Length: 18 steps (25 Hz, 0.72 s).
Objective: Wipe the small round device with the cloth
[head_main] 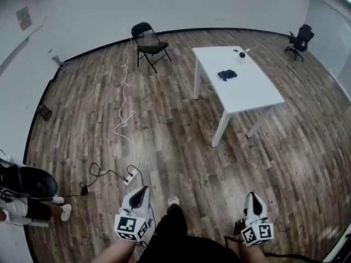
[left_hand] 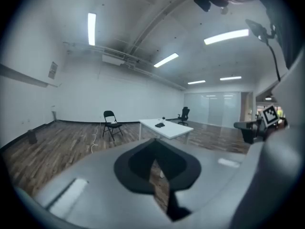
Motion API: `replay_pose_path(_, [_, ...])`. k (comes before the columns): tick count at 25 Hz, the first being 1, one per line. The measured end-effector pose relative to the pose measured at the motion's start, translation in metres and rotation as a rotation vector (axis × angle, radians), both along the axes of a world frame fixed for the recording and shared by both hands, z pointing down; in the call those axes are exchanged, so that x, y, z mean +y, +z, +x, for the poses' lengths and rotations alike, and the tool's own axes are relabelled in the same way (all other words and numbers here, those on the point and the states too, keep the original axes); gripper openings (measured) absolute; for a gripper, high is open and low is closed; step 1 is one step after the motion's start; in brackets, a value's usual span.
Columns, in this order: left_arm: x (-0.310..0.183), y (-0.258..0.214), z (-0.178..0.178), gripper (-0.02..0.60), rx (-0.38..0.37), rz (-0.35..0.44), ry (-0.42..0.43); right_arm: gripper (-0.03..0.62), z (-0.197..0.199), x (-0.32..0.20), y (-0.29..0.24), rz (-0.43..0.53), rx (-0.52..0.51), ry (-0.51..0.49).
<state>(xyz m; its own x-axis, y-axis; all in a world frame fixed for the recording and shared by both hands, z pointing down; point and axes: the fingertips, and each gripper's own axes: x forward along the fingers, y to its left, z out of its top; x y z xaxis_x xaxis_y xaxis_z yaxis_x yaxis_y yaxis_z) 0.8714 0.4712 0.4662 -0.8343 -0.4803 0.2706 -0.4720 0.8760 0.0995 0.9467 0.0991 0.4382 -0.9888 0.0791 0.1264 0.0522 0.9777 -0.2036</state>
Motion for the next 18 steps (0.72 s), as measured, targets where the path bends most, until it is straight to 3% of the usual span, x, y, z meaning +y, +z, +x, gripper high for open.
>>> replay_pose_path(5, [0.003, -0.006, -0.102, 0.006, -0.017, -0.005, 0.03, 0.002, -0.093, 0.016, -0.003, 0.014, 0.007, 0.003])
replay_pose_path(10, [0.006, -0.022, -0.176, 0.006, -0.063, -0.005, 0.091, 0.002, -0.175, 0.051, -0.012, -0.002, -0.004, -0.031])
replay_pose_path(15, [0.013, -0.023, -0.231, 0.006, -0.072, -0.011, 0.104, 0.002, -0.221, 0.079, -0.027, 0.022, -0.039, -0.095])
replay_pose_path(18, [0.015, -0.02, -0.256, 0.006, -0.059, -0.008, 0.095, 0.002, -0.243, 0.072, -0.02, 0.021, -0.014, -0.075])
